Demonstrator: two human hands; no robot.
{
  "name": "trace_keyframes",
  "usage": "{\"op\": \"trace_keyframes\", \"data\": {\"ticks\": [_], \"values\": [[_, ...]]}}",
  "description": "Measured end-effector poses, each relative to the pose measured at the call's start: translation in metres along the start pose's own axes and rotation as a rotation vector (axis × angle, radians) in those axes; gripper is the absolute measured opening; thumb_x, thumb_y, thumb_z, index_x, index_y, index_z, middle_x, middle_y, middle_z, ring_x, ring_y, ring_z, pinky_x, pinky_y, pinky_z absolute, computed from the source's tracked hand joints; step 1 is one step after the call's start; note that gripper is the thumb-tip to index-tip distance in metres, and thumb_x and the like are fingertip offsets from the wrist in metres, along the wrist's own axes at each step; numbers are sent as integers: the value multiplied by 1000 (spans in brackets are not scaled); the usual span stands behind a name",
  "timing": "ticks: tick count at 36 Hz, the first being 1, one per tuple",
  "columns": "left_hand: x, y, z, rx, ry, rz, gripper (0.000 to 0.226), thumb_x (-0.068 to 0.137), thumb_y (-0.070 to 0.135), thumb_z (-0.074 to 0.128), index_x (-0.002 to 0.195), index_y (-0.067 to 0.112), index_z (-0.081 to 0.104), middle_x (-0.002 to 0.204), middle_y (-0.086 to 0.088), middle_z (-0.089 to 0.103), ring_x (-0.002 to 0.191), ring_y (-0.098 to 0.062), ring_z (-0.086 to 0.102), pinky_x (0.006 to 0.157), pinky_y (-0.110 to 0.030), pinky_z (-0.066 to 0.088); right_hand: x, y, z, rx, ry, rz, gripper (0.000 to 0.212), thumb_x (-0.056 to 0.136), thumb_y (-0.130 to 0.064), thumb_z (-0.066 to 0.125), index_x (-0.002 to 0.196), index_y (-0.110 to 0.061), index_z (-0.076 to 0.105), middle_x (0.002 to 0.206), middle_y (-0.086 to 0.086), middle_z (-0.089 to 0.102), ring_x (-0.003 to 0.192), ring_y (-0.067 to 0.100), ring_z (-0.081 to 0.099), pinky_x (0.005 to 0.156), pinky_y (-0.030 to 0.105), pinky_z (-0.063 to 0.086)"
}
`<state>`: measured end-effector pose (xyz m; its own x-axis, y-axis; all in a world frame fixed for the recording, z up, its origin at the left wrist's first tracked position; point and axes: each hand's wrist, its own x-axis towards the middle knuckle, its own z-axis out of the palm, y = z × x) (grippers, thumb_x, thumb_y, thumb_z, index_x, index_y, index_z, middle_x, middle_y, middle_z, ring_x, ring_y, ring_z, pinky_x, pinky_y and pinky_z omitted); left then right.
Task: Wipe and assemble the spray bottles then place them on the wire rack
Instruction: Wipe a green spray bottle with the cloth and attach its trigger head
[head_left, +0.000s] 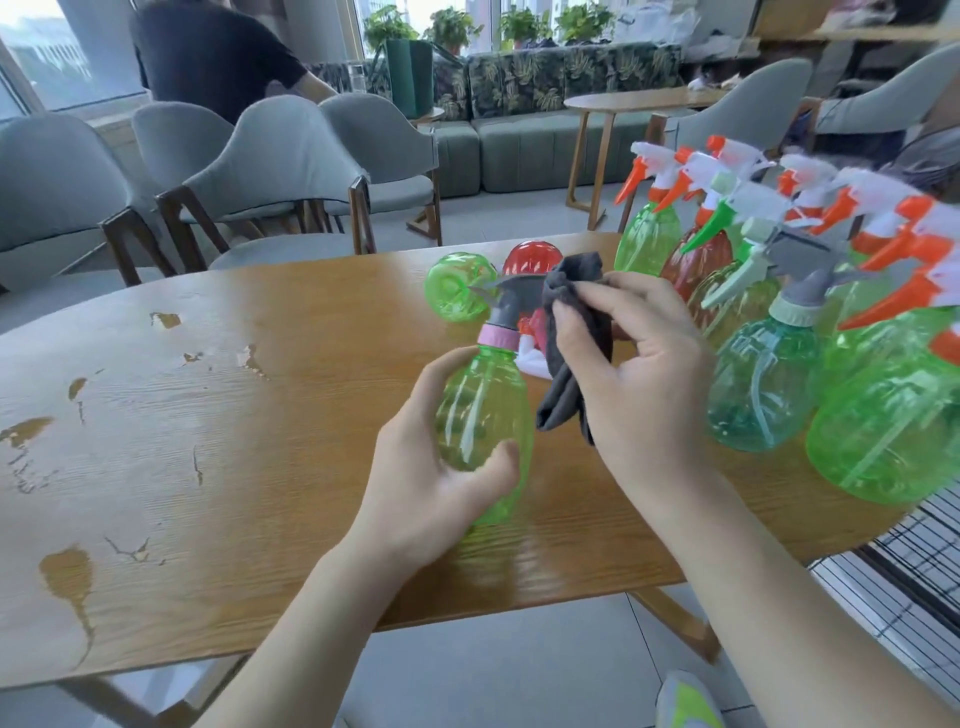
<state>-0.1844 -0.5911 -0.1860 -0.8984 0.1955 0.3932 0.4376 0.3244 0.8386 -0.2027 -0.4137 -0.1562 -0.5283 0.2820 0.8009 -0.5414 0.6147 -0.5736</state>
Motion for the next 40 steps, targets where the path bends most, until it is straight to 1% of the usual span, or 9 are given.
{"op": "trace_keyframes", "data": {"ticks": [3,5,9,14,22,27,33,38,40], "values": [[0,3,3,144,-34,48,81,70,49,90,139,44,47,124,21,66,115,-1,64,91,-11,46,0,4,4,-76,49,4,19,97,-13,70,112,-6,77,106,0,63,96,-1,55,89,3,40],[0,4,2,188,-61,49,93,66,65,89,143,48,41,130,22,63,121,-1,60,97,-16,46,-1,5,6,-100,75,16,18,97,-12,69,112,-5,77,107,6,66,96,0,54,88,2,40],[-1,5,-1,243,-99,61,92,72,51,89,147,43,37,130,19,63,118,-6,61,96,-28,50,-6,-3,10,-78,55,-58,18,96,-10,71,111,-4,77,107,9,68,96,9,60,88,10,46],[-1,5,-3,183,-107,54,86,75,40,89,146,36,42,125,21,65,114,-2,62,89,-8,42,-10,-4,16,-65,12,-166,17,93,-7,72,109,-2,77,108,13,68,100,13,61,91,15,48],[-2,1,-4,130,-125,56,82,74,41,85,144,38,43,126,23,64,118,-4,63,93,-10,43,-4,18,10,-128,118,-42,17,95,-9,70,109,-2,76,106,12,66,98,0,52,90,5,42],[-3,1,-4,163,-129,53,84,73,44,84,144,41,40,126,30,61,119,3,59,91,-5,39,-10,4,17,-57,113,-53,13,93,-9,73,105,-4,77,102,8,70,96,11,63,87,20,52],[-3,3,-4,168,-126,48,84,73,46,83,144,42,37,127,38,56,121,15,52,91,0,35,-12,-6,22,39,-8,-159,17,91,-5,77,108,-2,78,108,12,71,103,20,67,92,26,55],[-3,2,-4,130,-90,29,80,73,40,85,139,43,41,122,36,59,113,6,60,87,-2,39,-5,12,14,-60,16,-82,16,94,-10,73,109,-5,77,106,9,69,98,7,59,88,15,49],[-3,2,-5,129,-94,25,81,75,36,90,140,42,42,122,34,59,113,4,61,87,-3,40,-3,18,10,-73,49,-60,16,95,-12,71,107,-4,76,103,8,69,94,9,61,85,15,50]]}}
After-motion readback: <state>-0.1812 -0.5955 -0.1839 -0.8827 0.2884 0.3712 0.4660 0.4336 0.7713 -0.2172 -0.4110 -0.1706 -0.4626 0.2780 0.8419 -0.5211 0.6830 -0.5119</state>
